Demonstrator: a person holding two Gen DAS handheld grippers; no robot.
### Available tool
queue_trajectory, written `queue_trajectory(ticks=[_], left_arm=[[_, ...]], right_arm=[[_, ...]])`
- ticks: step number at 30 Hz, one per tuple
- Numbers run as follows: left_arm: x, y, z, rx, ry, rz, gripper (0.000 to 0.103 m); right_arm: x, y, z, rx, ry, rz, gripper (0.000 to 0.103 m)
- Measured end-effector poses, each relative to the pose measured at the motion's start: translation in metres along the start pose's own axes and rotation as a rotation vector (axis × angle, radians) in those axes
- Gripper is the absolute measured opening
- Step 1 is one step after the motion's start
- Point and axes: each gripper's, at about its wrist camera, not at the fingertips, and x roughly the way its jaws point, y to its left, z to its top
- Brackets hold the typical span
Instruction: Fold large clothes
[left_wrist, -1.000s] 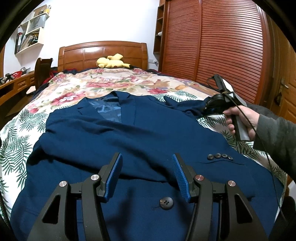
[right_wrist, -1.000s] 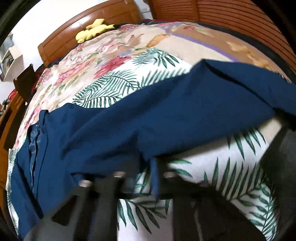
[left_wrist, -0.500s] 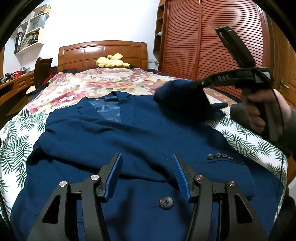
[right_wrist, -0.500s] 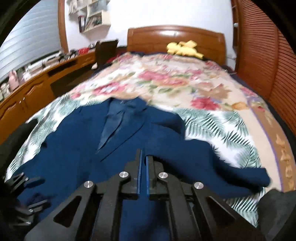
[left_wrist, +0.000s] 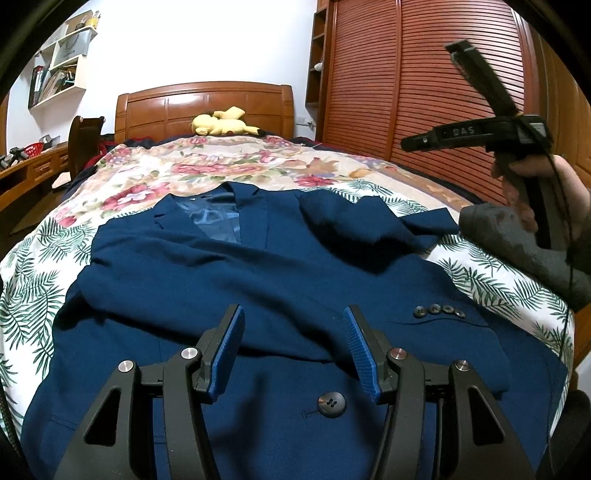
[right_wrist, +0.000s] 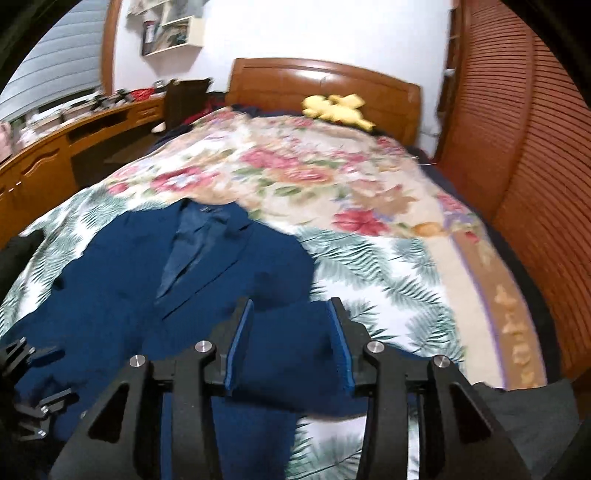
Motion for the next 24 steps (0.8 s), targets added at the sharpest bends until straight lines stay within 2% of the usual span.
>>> queue_trajectory(ticks=[5, 7, 11, 17, 21, 24], left_arm=[[-0.002, 0.0, 0.0, 0.002, -0.003, -0.002, 0.057], [-0.004, 0.0, 0.0, 0.007, -0.005, -0.004, 0.057], [-0.01, -0.002, 0.0, 0.021, -0.008, -0.001, 0.057], [-0.016, 0.001, 0.0, -0.001, -0.007, -0.002, 0.057], [-0.02, 0.001, 0.001, -0.007, -0.006, 0.0, 0.057], [-0.024, 0.0, 0.001, -0.001, -0.011, 0.005, 0.058]], right_arm=[[0.035, -0.033, -0.012, 0.015, 0.082, -0.105, 0.042], [0.049, -0.05, -0.024, 0.047, 0.125, -0.119, 0.042], [0.078, -0.071, -0.051, 0.098, 0.215, -0.093, 0.042], [0.092, -0.066, -0.074, 0.069, 0.267, -0.042, 0.042], [0.103, -0.062, -0.08, 0.03, 0.302, -0.094, 0.042], [0.114, -0.075, -0.084, 0.059, 0.337, -0.194, 0.042]])
